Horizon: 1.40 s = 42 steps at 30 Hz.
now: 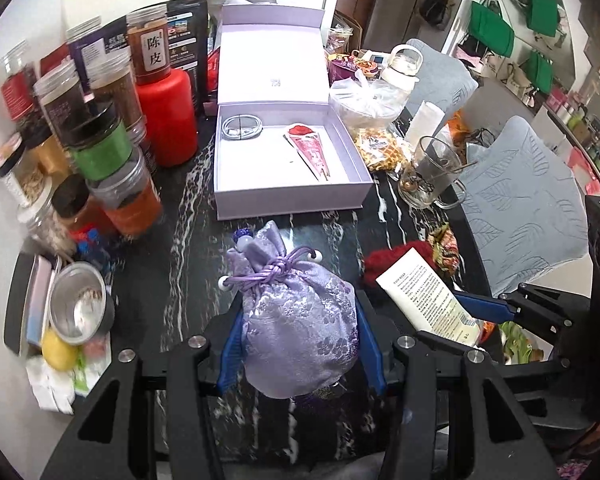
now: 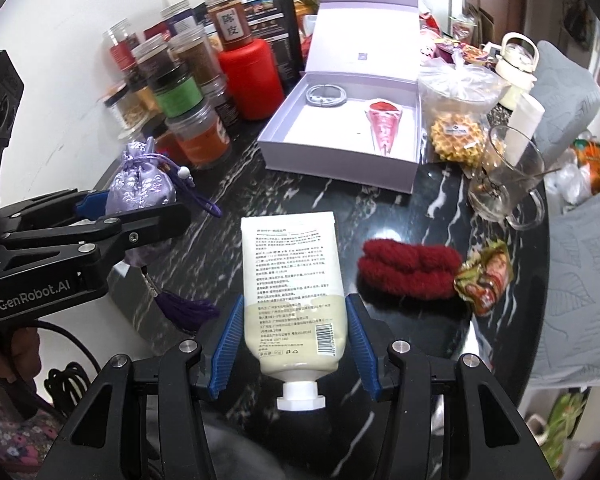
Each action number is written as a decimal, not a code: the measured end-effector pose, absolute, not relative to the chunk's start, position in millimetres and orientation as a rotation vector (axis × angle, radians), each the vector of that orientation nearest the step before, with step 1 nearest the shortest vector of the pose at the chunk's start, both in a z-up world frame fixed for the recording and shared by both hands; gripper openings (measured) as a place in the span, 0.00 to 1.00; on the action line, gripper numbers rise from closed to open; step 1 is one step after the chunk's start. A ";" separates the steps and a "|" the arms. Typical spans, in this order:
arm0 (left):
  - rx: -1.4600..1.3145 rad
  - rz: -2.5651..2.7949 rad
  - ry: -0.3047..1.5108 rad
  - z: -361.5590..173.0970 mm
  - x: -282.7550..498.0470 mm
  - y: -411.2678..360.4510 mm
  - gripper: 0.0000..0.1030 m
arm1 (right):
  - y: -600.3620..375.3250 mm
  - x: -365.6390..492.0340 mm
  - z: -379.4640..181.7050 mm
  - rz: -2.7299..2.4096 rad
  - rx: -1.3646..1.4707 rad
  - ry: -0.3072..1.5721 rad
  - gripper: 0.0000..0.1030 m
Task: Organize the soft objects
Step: 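Carry the sachet and lotion bottle toward the lavender gift box with both tools, then lower the sachet and lotion bottle into the gift box and open both tools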
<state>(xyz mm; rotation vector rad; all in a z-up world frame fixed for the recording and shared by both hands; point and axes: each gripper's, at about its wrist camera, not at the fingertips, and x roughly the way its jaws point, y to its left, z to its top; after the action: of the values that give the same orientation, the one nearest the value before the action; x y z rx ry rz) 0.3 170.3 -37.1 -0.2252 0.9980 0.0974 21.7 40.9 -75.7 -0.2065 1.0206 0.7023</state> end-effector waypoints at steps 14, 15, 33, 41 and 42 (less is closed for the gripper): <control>-0.189 0.033 1.018 -35.7 64.5 215.3 0.48 | 82.8 79.0 -65.9 0.654 -0.185 1.022 0.49; -0.187 0.029 1.018 -35.2 69.7 217.9 0.48 | 84.9 83.1 -65.3 0.651 -0.185 1.022 0.49; -0.145 -0.039 1.004 -32.4 165.6 248.2 0.47 | 104.1 171.9 -53.1 0.591 -0.144 1.003 0.49; -0.135 -0.046 0.988 -33.7 206.8 261.3 0.47 | 111.3 210.3 -52.9 0.574 -0.127 0.995 0.49; -0.132 -0.049 0.985 -34.1 212.2 262.6 0.47 | 112.0 216.0 -52.3 0.570 -0.127 0.990 0.49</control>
<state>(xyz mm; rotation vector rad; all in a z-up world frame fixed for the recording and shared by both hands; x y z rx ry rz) 212.2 262.6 -34.1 -0.1320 0.9855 -0.0491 216.0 112.0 -52.3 -0.1268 0.9898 0.5704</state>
